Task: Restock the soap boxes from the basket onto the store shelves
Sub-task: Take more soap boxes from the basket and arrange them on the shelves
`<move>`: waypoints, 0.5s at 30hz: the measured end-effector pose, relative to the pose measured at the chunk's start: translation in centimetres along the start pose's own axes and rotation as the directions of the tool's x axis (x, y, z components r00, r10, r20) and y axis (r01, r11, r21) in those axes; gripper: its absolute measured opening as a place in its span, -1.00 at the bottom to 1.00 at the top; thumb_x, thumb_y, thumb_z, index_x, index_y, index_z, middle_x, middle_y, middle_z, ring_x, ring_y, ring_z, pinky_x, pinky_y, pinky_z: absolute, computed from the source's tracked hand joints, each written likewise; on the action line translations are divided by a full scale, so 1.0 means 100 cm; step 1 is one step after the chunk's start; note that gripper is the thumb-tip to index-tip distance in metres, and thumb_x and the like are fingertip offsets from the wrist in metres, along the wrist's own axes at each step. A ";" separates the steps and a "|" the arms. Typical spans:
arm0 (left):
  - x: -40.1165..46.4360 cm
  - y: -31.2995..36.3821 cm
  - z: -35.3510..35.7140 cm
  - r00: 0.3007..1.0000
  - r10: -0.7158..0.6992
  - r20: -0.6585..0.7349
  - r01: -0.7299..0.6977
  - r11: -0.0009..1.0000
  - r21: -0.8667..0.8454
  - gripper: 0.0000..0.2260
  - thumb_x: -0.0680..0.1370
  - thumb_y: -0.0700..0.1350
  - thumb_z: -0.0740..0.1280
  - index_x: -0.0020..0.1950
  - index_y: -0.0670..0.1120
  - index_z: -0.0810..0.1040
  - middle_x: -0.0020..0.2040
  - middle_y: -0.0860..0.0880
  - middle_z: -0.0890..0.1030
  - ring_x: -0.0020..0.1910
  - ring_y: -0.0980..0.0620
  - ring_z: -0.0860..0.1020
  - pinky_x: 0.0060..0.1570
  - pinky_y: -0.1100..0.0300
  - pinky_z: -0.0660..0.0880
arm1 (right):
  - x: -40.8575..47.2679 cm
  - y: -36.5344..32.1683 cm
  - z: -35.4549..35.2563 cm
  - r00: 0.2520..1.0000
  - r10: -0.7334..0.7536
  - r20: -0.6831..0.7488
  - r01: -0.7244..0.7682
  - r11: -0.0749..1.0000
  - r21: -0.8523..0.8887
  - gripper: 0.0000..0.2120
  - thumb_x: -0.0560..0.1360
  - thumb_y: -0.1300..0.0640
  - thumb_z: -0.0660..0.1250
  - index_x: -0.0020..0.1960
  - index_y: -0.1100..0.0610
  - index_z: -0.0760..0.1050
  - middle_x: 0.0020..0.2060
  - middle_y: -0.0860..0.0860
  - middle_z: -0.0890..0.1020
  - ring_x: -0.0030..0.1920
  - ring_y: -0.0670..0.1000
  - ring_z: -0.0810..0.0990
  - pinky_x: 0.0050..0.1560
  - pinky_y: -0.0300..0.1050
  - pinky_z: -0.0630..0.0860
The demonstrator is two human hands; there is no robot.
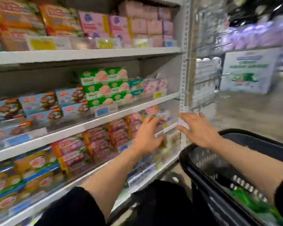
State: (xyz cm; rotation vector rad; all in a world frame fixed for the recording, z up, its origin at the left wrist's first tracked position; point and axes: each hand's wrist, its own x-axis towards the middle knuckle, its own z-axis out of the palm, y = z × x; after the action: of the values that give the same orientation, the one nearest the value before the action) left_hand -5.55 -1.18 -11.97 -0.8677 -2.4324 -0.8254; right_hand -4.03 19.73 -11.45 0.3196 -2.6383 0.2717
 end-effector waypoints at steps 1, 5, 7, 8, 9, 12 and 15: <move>0.010 0.020 0.026 0.998 0.032 0.055 -0.030 0.999 -0.033 -0.53 0.36 -0.03 0.34 0.23 -0.19 0.52 0.09 -0.18 0.51 0.11 -0.13 0.48 0.09 0.13 0.35 | -0.024 0.031 -0.008 0.998 0.064 0.006 -0.064 0.997 -0.043 -0.51 0.60 -0.11 0.14 0.48 0.03 0.24 0.42 0.00 0.38 0.44 0.05 0.29 0.47 0.13 0.06; 0.032 0.094 0.122 0.946 0.181 0.269 -0.136 0.974 -0.181 -0.61 0.41 -0.19 0.45 0.23 -0.18 0.54 0.11 -0.12 0.51 0.16 -0.12 0.48 0.08 0.34 0.25 | -0.121 0.132 -0.031 0.954 0.299 -0.002 -0.297 0.946 -0.133 -0.61 0.56 -0.04 0.25 0.31 0.14 0.46 0.21 0.13 0.57 0.24 0.16 0.49 0.27 0.04 0.33; 0.035 0.121 0.160 0.892 0.252 0.376 -0.170 0.956 -0.238 -0.60 0.42 -0.20 0.48 0.24 -0.15 0.53 0.12 -0.09 0.49 0.16 -0.07 0.47 0.11 0.34 0.27 | -0.162 0.164 -0.036 0.916 0.400 0.039 -0.391 0.909 -0.144 -0.64 0.54 -0.03 0.29 0.25 0.15 0.51 0.12 0.14 0.62 0.16 0.18 0.53 0.18 0.02 0.41; 0.036 0.132 0.179 0.854 0.289 0.432 -0.193 0.948 -0.252 -0.58 0.42 -0.16 0.49 0.26 -0.13 0.53 0.16 -0.10 0.49 0.18 -0.08 0.47 0.18 0.26 0.31 | -0.181 0.177 -0.036 0.890 0.450 0.075 -0.436 0.887 -0.156 -0.65 0.54 -0.03 0.29 0.23 0.15 0.52 0.11 0.14 0.62 0.16 0.19 0.53 0.15 0.02 0.44; 0.036 0.141 0.196 0.813 0.320 0.486 -0.210 0.941 -0.267 -0.56 0.43 -0.13 0.50 0.28 -0.12 0.51 0.20 -0.11 0.48 0.21 -0.08 0.47 0.22 0.19 0.33 | -0.198 0.190 -0.035 0.860 0.497 0.118 -0.475 0.863 -0.172 -0.65 0.53 -0.03 0.29 0.22 0.14 0.51 0.12 0.13 0.61 0.17 0.18 0.52 0.15 0.03 0.45; 0.033 0.163 0.241 0.674 0.348 0.651 -0.228 0.937 -0.265 -0.48 0.44 -0.08 0.51 0.36 -0.12 0.45 0.27 -0.13 0.45 0.28 -0.07 0.42 0.20 0.25 0.26 | -0.238 0.221 -0.027 0.767 0.576 0.282 -0.544 0.817 -0.192 -0.60 0.52 -0.06 0.31 0.28 0.10 0.47 0.19 0.10 0.58 0.23 0.15 0.49 0.20 -0.01 0.43; 0.032 0.173 0.278 0.512 0.328 0.794 -0.285 0.937 -0.203 -0.38 0.41 -0.02 0.53 0.41 -0.10 0.40 0.30 -0.13 0.43 0.30 -0.08 0.40 0.22 0.22 0.26 | -0.259 0.240 -0.019 0.683 0.594 0.424 -0.580 0.795 -0.179 -0.62 0.49 -0.01 0.36 0.24 0.15 0.50 0.16 0.09 0.59 0.19 0.14 0.52 0.09 -0.13 0.40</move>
State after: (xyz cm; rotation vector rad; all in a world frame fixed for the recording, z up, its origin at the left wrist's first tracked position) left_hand -1.40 29.22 -23.84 -2.0153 -2.8289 -0.3439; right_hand 12.69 47.66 -25.23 -0.5847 -3.1501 0.3986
